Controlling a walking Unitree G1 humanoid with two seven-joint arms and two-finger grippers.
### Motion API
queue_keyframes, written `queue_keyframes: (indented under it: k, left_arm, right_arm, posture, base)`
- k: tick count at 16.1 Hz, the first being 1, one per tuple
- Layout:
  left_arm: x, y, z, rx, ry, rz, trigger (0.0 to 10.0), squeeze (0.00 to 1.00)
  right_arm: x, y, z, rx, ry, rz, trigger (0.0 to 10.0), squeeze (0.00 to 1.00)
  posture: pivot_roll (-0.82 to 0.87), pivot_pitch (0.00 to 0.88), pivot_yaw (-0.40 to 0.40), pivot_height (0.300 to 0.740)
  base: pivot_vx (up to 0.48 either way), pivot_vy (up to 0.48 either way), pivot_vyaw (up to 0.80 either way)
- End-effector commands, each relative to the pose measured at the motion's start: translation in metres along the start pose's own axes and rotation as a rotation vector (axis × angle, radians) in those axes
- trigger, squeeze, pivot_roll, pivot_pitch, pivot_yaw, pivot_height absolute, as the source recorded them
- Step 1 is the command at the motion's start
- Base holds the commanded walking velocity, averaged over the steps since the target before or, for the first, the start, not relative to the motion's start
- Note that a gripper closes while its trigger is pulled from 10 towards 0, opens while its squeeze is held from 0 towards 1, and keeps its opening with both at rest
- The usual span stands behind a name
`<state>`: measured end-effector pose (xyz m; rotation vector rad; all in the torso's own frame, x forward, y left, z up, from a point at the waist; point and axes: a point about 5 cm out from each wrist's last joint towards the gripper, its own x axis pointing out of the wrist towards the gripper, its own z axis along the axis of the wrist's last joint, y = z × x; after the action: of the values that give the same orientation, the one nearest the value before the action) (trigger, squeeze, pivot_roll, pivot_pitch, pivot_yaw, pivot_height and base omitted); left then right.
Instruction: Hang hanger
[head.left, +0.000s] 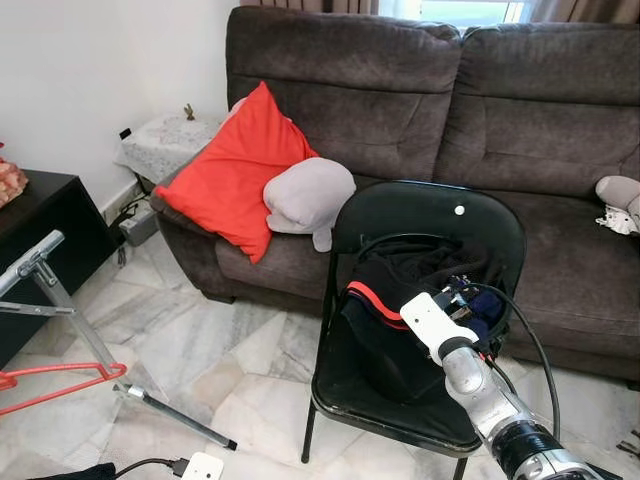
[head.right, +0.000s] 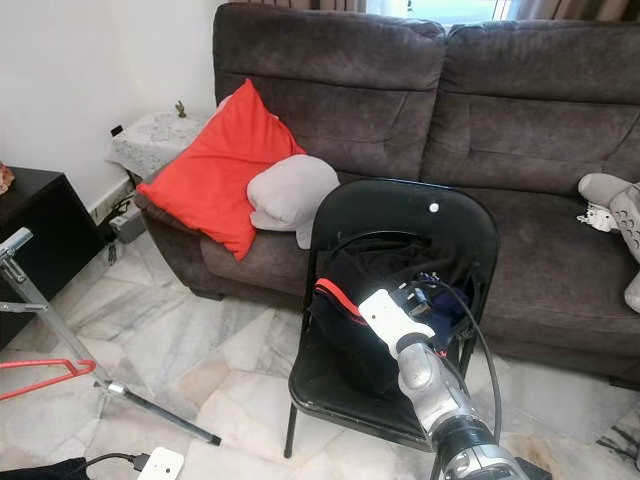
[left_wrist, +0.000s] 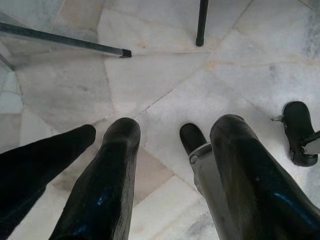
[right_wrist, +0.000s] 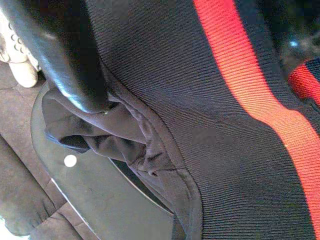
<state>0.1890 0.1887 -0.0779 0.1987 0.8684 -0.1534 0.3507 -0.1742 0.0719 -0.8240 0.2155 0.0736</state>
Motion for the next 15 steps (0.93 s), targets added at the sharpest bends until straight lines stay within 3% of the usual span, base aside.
queue_keyframes:
  k: [1,12,15]
  left_arm:
    - [-0.001,0.001,-0.003,0.008,0.004,0.003,10.0,0.00]
    - [0.000,0.000,0.000,0.009,-0.007,0.000,10.0,0.00]
    - [0.000,-0.001,0.000,0.009,-0.008,-0.001,10.0,0.00]
  right_arm:
    - [0.001,0.000,0.004,-0.001,-0.013,0.008,0.0,0.00]
    - [0.001,-0.006,-0.001,-0.001,0.008,-0.058,0.0,0.00]
    - [-0.001,-0.009,-0.006,0.072,0.041,-0.101,0.0,0.00]
  posture:
    - [-0.04,0.043,0.058,0.740]
    - [-0.05,0.043,0.057,0.740]
    - [-0.05,0.043,0.057,0.740]
  base:
    - [0.000,0.000,0.00]
    - [0.000,0.000,0.00]
    - [0.000,0.000,0.00]
